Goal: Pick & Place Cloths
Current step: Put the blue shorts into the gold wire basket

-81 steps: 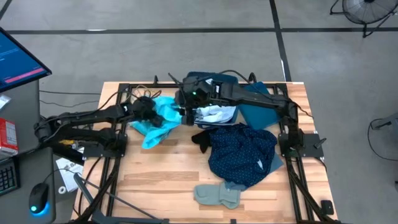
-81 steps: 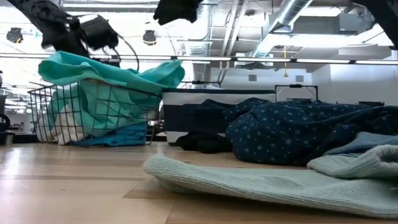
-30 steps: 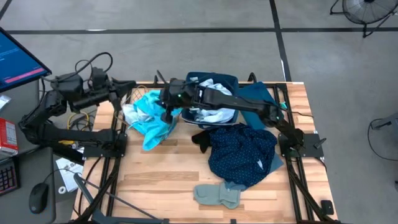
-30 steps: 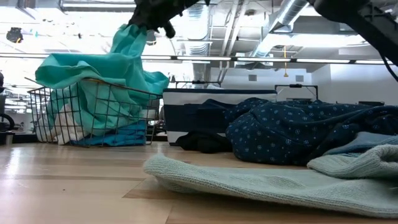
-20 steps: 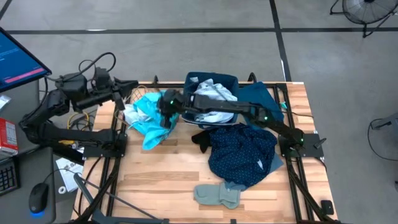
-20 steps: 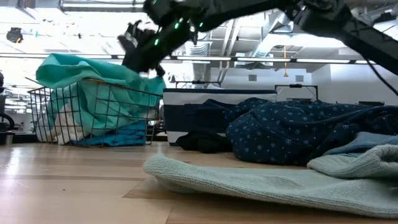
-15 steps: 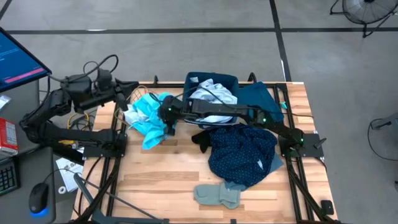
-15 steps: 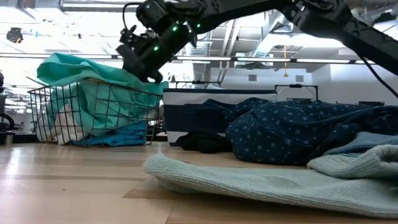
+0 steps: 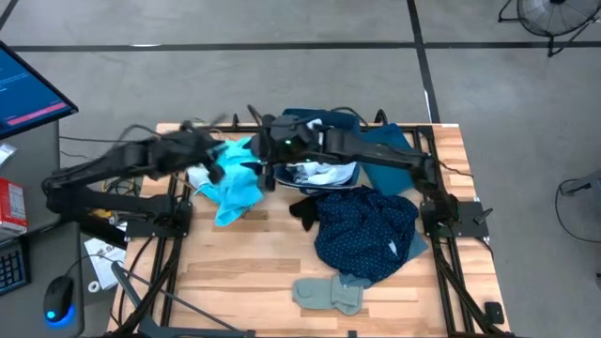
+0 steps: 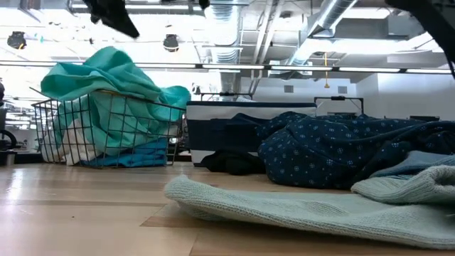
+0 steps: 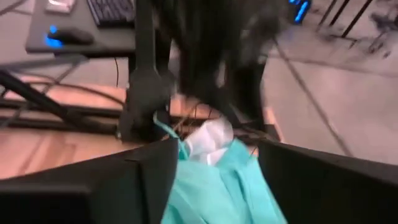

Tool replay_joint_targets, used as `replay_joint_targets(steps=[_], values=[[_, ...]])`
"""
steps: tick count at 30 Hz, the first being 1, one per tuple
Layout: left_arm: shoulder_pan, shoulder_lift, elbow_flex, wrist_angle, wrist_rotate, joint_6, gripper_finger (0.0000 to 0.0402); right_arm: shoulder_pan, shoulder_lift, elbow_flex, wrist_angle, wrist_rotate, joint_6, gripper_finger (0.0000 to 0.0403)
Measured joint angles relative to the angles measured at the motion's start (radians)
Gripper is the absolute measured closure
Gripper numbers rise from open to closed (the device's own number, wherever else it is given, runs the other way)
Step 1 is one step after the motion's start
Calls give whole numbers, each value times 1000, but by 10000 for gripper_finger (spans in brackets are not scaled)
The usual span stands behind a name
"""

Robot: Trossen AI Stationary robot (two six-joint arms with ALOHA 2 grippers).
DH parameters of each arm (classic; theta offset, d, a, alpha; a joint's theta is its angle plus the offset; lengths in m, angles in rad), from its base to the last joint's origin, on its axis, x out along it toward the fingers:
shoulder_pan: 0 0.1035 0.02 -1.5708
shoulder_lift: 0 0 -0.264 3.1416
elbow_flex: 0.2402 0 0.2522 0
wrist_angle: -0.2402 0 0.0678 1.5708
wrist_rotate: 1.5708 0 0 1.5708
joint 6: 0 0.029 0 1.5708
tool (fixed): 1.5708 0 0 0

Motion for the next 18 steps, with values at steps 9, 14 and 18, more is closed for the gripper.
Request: replay_joint_targets(steps=[9,14,18], values=[[3,150,-149,249,44,136,192,27,-133,0,-220,100,58,148],[73,253,-156,296,161,64,149,44,-191,0,-345,96,103,148],[142,316,-157,253,272,-73,147,52,-222,-1,-370,99,94,149]])
